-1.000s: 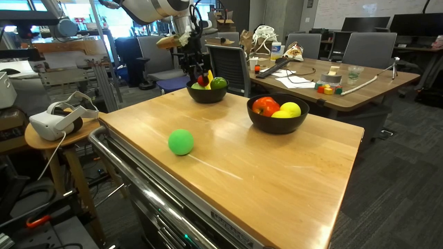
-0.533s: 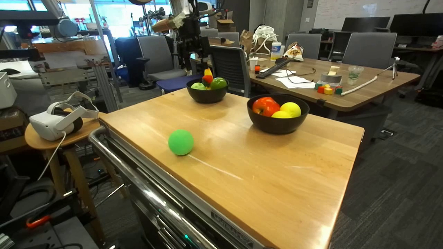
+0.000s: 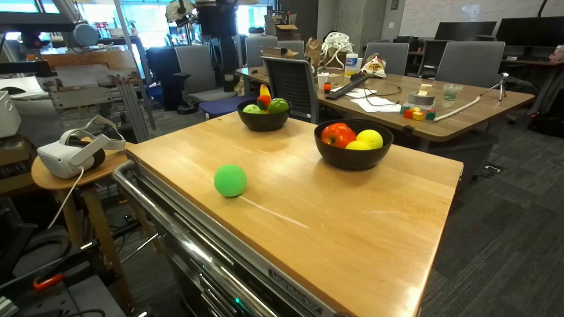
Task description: Pick up the fruit toys from the top of the cabinet and put them in the two black bowls.
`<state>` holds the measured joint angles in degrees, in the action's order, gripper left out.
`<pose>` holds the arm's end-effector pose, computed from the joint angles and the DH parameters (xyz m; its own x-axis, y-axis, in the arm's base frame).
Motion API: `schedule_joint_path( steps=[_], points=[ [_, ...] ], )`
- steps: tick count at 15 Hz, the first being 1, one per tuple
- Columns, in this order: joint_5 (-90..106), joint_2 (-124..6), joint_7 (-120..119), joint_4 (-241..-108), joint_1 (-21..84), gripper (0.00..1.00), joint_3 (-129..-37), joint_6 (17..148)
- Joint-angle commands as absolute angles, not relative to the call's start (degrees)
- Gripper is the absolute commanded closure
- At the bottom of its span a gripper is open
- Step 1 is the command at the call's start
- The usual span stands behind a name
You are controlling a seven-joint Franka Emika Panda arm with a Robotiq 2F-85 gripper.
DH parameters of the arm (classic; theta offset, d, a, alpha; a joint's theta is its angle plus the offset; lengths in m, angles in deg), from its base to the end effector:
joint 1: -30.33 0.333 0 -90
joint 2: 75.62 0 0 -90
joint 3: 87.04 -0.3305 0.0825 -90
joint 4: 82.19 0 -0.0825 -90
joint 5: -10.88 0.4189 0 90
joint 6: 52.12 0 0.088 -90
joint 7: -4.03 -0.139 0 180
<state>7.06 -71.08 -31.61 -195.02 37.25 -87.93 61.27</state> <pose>0.5919 0.0749 0.3920 0.8966 -0.4422 -0.0233 -0.4387 -0.8943 0.0880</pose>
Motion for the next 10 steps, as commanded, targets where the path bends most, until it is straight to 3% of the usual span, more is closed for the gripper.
schedule_joint_path(
  steps=[1, 10],
  points=[
    [7.42, -73.23, -33.62, -198.01, 36.15, 0.0, -88.81, 62.96],
    [6.04, -80.43, -36.74, -209.58, 34.35, 0.0, -88.72, 65.41]
  ],
)
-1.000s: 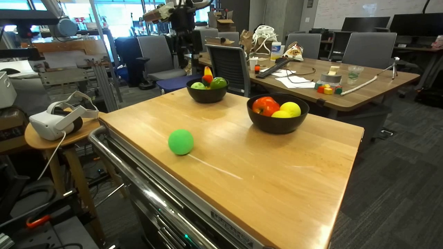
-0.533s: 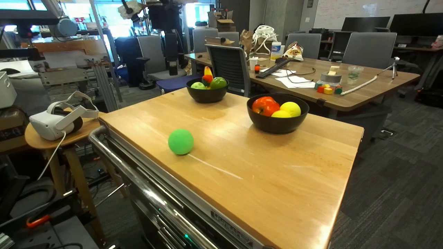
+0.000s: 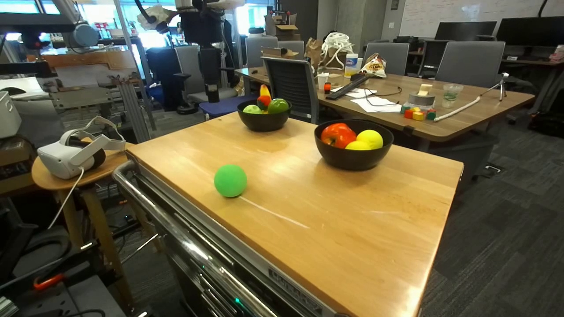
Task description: Pick up the fruit toys from the top of the cabinet and put them in the two black bowls.
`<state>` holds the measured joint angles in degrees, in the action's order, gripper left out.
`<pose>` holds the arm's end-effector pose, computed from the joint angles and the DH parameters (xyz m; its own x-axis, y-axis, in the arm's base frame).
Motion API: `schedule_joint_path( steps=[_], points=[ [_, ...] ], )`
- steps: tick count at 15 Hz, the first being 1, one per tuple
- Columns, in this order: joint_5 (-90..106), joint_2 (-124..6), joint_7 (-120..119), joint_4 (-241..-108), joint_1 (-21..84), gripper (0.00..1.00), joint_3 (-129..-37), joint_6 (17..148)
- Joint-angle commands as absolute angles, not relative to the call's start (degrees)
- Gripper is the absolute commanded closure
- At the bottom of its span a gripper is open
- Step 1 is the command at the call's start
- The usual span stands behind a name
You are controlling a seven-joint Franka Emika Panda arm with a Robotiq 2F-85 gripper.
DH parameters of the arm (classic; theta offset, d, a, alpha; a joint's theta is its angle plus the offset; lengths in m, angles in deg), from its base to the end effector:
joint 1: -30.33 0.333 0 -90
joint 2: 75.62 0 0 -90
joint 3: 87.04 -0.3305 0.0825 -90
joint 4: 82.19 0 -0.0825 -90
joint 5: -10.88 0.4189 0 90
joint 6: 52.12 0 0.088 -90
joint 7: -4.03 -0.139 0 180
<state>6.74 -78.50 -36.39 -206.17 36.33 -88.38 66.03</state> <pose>0.5442 0.0642 0.3783 0.8569 -0.5155 0.0008 -0.5139 -0.8539 0.0820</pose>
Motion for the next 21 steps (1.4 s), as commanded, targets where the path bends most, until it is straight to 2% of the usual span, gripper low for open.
schedule_joint_path(
  steps=[1, 10, 21],
  points=[
    [4.94, -81.27, -38.11, -211.36, 33.66, 0.0, -88.37, 65.33],
    [8.43, -85.62, -37.08, -221.0, 25.87, 0.0, -83.86, 66.05],
    [14.83, -77.45, -36.06, -219.49, 23.77, 0.01, -81.32, 66.87]
  ],
)
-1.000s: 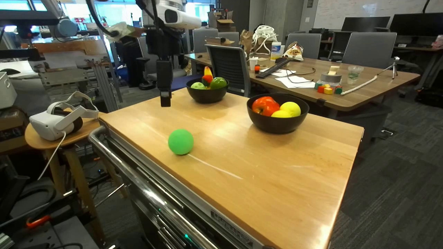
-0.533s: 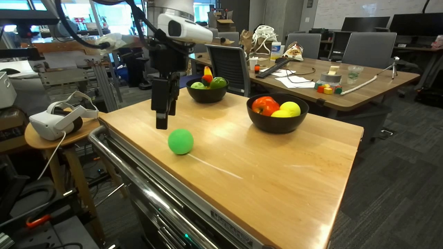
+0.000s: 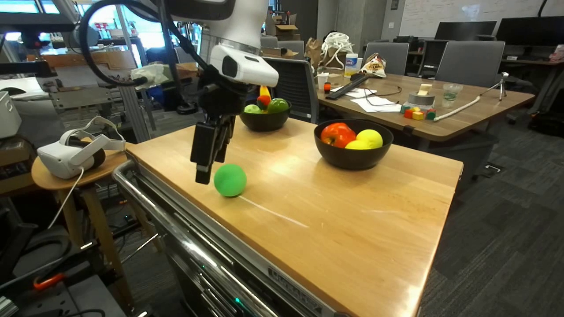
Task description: Pick up the fruit toys from the top of the cabinet and put them in the two black bowls.
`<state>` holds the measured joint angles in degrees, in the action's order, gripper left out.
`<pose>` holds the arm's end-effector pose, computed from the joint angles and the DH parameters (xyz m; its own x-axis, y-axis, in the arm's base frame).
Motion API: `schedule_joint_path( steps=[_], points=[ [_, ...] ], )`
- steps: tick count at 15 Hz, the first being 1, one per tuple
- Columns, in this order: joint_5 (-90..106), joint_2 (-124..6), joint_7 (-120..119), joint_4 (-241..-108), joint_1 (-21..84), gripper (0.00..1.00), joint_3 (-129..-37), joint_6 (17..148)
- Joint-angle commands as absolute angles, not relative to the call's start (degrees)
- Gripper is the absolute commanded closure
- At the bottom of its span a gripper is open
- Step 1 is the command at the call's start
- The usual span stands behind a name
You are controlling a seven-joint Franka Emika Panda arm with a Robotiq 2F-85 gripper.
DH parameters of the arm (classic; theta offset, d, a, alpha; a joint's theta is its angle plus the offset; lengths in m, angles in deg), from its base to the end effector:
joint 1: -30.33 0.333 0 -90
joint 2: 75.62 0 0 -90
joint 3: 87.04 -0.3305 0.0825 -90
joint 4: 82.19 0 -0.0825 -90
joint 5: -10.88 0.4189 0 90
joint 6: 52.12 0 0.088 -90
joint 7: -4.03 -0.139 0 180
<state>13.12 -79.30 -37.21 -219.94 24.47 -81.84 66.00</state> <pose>0.4580 -0.0859 0.2781 0.5631 -0.7939 -0.2294 -0.7838 -0.6011 0.1561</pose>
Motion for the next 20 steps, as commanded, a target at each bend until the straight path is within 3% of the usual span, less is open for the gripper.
schedule_joint_path(
  steps=[1, 3, 6, 10, 14, 15, 17, 20],
  points=[
    [14.98, -76.87, -36.1, -219.39, 23.73, 0.25, -81.15, 66.88],
    [15.15, -75.97, -36.09, -219.12, 23.74, 0.3, -80.88, 66.89],
    [14.88, -75.19, -36.35, -218.67, 23.83, 0.57, -80.62, 66.41],
    [11.87, -80.58, -37.31, -218.86, 24.93, 0.85, -81.79, 65.97],
    [0.8, -87.33, -41.05, -214.54, 25.47, 0.96, -84.73, 62.61],
    [-0.37, -88.06, -40.22, -213.44, 25.24, 0.69, -85.25, 62.37],
    [1.3, -88.47, -38.06, -211.99, 24.53, 0.61, -85.06, 63.28],
    [5.93, -87.32, -36.51, -211.8, 23.48, 0.38, -83.03, 64.65]
  ],
)
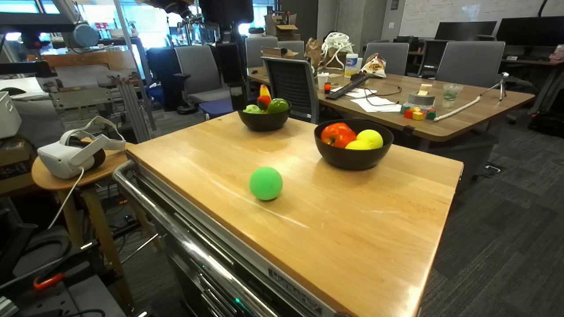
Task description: Pick up the fruit toys from the top of the cabinet and put them in the two black bowls.
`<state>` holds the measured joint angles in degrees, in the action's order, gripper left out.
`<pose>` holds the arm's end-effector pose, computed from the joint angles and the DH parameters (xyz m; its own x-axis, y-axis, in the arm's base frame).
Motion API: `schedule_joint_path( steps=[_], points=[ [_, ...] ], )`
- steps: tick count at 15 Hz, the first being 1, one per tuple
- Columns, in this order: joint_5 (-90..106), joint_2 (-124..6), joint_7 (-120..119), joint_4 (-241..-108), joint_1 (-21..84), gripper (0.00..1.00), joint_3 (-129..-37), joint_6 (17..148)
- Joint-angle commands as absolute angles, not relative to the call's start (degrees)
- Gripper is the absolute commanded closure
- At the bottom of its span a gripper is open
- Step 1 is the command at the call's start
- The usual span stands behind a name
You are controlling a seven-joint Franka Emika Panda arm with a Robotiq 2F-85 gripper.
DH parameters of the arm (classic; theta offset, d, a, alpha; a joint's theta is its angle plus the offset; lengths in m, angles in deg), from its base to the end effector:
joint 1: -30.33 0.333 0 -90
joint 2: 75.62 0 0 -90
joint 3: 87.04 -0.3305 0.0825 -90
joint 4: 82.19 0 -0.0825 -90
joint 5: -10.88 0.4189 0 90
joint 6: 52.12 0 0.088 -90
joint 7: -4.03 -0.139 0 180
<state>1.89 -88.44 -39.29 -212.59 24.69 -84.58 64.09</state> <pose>0.4948 -0.0842 0.4124 0.6797 -0.7303 0.0680 -0.7326 -0.6712 0.1133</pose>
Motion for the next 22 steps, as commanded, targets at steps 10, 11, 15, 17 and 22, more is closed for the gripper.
schedule_joint_path(
  steps=[10, 11, 15, 17, 22],
  points=[
    [1.11, -90.62, -34.88, -215.32, 25.13, 0.0, -87.69, 75.19],
    [-1.95, -90.22, -37.79, -214.39, 25.26, 0.0, -89.56, 76.01],
    [-2.64, -88.53, -41.14, -213.08, 25.42, 0.0, -90.99, 76.23],
    [-3.57, -87.58, -42.17, -213.01, 25.3, 0.0, -91.44, 76.47],
    [-7.0, -85.95, -45.56, -216.78, 23.19, 0.0, -89.24, 79.73]
  ],
)
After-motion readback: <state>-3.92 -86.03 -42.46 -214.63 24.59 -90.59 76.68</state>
